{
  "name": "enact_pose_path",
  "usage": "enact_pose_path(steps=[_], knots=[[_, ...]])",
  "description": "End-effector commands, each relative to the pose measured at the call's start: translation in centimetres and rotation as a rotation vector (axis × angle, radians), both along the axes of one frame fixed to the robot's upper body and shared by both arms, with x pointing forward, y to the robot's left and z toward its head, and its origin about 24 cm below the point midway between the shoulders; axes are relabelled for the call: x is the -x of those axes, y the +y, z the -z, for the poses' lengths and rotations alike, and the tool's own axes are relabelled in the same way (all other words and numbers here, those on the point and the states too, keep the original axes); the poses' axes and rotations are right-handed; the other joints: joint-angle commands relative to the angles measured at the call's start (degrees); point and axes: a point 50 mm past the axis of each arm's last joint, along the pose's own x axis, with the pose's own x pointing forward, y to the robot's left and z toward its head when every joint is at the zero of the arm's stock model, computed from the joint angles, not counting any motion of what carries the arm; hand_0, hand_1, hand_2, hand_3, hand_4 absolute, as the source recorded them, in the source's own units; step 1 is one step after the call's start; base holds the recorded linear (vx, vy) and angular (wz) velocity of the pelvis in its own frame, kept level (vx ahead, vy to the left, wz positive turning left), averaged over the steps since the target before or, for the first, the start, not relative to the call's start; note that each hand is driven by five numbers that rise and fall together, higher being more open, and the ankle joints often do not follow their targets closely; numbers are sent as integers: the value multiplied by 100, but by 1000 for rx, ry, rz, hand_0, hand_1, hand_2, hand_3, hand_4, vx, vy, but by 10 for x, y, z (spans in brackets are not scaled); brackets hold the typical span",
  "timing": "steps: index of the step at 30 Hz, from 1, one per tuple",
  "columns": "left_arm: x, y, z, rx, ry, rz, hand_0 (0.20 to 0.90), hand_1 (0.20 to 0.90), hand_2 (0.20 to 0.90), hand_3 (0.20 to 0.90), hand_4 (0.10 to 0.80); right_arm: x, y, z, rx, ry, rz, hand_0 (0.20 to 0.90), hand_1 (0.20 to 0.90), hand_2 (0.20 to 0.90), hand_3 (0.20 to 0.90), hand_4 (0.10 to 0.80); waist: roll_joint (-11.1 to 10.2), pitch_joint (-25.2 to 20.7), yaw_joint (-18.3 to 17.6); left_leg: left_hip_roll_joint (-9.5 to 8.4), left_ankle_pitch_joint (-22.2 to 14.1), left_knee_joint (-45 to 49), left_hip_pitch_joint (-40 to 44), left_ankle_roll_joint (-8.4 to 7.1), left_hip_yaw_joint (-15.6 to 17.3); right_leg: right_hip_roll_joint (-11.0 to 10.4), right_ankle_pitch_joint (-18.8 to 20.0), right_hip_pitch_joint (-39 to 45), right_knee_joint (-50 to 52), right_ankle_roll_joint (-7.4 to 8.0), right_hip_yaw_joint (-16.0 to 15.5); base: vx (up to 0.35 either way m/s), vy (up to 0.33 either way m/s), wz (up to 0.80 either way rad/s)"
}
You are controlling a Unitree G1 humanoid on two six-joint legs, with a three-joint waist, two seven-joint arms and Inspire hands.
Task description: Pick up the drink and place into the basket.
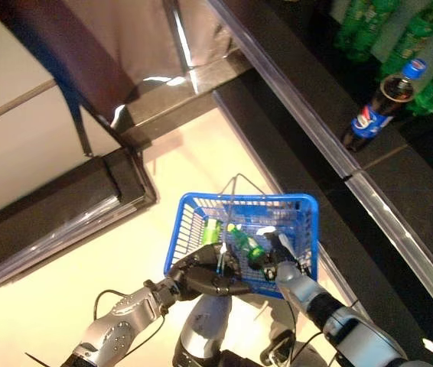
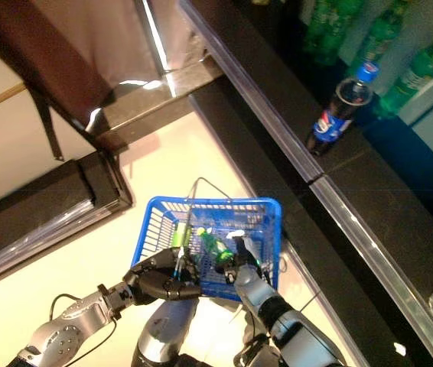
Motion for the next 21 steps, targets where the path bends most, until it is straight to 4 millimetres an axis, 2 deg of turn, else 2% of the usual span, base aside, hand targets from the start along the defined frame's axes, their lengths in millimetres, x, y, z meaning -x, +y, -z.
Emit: enact_pose_path(steps=[1, 5, 9, 13, 16, 17, 19, 21], knots=[[-7, -13, -75, 475, -398, -34, 300, 300, 300, 200, 100, 8, -13, -25, -37, -172, 29, 900, 900, 900, 900, 800, -241, -437, -417, -137, -430, 251, 112, 438, 163, 345, 987, -285, -566, -461, 318, -13, -13, -28], [-4, -4, -50, 444, -337, -147, 300, 300, 300, 200, 100, 21, -16, -37, -148, -221, -29, 900, 900, 900, 900, 800, -405, -534, -646, -50, -450, 133, 241, 467, 342, 424, 1046, -248, -728, -439, 495, 11, -10, -22], [-7, 11, -28, 319, -300, -289, 300, 300, 300, 200, 100, 35, -14, -44, -287, -185, -139, 900, 900, 900, 900, 800, -550, -725, -850, 37, -466, 22, 386, 467, 534, 490, 1086, -203, -868, -414, 666, 44, 10, -26], [-6, 27, -5, 242, -187, -471, 300, 300, 300, 200, 100, 49, -12, -51, -422, -176, -229, 900, 900, 900, 900, 800, -705, -954, -997, 119, -489, -68, 540, 466, 711, 525, 1132, -119, -1016, -370, 784, 56, -7, -23], [1, 40, 13, 136, -112, -592, 300, 300, 300, 200, 100, 58, -10, -62, -567, -196, -296, 900, 900, 900, 900, 800, -828, -1119, -1083, 179, -516, -97, 624, 463, 862, 554, 1169, -68, -1113, -340, 873, 41, -21, -22], [6, 49, 27, 56, -58, -666, 300, 300, 300, 200, 100, 63, -10, -66, -677, -212, -309, 900, 900, 900, 900, 800, -894, -1224, -1159, 214, -543, -106, 686, 456, 959, 571, 1186, -38, -1161, -318, 935, 52, -17, -16], [11, 56, 39, 9, -3, -725, 300, 300, 300, 200, 100, 66, -12, -65, -730, -222, -283, 900, 900, 900, 900, 800, -930, -1309, -1224, 239, -564, -118, 739, 447, 1041, 576, 1204, -13, -1208, -298, 990, 40, 13, -27], [22, 69, 59, -74, 106, -843, 300, 300, 300, 200, 100, 74, -19, -55, -804, -213, -184, 900, 900, 900, 900, 800, -979, -1458, -1407, 275, -614, -152, 856, 453, 1218, 580, 1236, 36, -1314, -262, 1132, 24, 55, -26]])
